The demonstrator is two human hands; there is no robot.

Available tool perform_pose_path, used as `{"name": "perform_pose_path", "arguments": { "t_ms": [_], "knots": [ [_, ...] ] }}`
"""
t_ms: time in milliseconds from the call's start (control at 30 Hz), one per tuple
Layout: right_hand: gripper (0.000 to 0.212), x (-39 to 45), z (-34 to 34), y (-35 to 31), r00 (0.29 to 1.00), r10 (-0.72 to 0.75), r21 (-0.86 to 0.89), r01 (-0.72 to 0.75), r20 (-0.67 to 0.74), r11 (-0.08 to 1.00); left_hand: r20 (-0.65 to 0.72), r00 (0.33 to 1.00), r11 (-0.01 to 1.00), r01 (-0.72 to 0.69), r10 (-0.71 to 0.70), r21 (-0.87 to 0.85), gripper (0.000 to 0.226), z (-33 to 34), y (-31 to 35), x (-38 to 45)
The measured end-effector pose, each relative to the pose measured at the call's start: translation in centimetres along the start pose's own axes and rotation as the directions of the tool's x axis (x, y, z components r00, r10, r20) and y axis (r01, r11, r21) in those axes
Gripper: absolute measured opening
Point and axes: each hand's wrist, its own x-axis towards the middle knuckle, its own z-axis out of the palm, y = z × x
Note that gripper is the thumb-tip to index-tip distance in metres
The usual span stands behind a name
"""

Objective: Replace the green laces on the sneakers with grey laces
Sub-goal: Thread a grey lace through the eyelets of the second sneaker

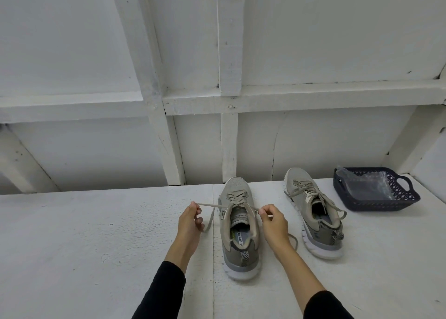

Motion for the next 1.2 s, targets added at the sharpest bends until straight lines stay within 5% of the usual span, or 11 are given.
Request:
{"name": "perform_pose_path", "arguments": {
  "t_ms": [100, 233, 400, 567, 733, 867, 967, 1067, 1200],
  "knots": [
    [0.015, -0.2, -0.2, -0.2, 1.0, -0.008, 0.053, 0.007, 0.019, 0.999, 0.138, 0.971, 0.924, 0.229, -0.195, -0.306, 0.03, 0.1, 1.0, -0.2],
    [0.006, -0.1, -0.3, -1.3, 0.999, -0.052, 0.093, 0.053, -0.013, 0.994, 0.306, 0.869, 0.61, 0.492, -0.388, -0.621, 0.028, 0.6, 3.2, -0.5],
    [0.011, -0.4, -0.3, -4.2, 0.985, -0.173, 0.147, 0.172, -0.006, 0.974, 0.399, 0.806, 0.474, 0.583, -0.436, -0.66, 0.03, 2.3, 6.1, -1.2],
    [0.023, -1.1, 0.1, -6.0, 0.941, -0.221, 0.203, 0.171, 0.257, 0.964, 0.466, 0.757, 0.416, 0.646, -0.457, -0.64, 0.032, 3.3, 7.2, -1.1],
    [0.036, -0.9, 1.0, -5.2, 0.865, -0.28, 0.101, 0.262, 0.417, 0.96, 0.452, 0.761, 0.428, 0.641, -0.466, -0.638, 0.028, 3.7, 7.0, -1.0],
    [0.018, -0.9, 1.3, -5.5, 0.866, -0.305, 0.077, 0.3, 0.396, 0.951, 0.465, 0.75, 0.415, 0.653, -0.47, -0.634, 0.031, 3.3, 6.6, -0.5],
    [0.006, -0.9, 1.1, -5.7, 0.887, -0.306, 0.215, 0.242, 0.346, 0.946, 0.411, 0.797, 0.444, 0.593, -0.442, -0.672, 0.027, 3.0, 6.4, -0.3],
    [0.006, -0.5, 0.3, -5.7, 0.942, -0.246, 0.346, 0.159, 0.226, 0.925, 0.368, 0.837, 0.531, 0.542, -0.404, -0.651, 0.014, 2.2, 6.2, -0.4],
    [0.017, 0.7, -0.9, -5.5, 0.966, -0.222, 0.4, 0.153, 0.131, 0.904, 0.265, 0.872, 0.785, 0.486, -0.411, -0.385, 0.008, 1.3, 5.3, -0.3]
  ]
}}
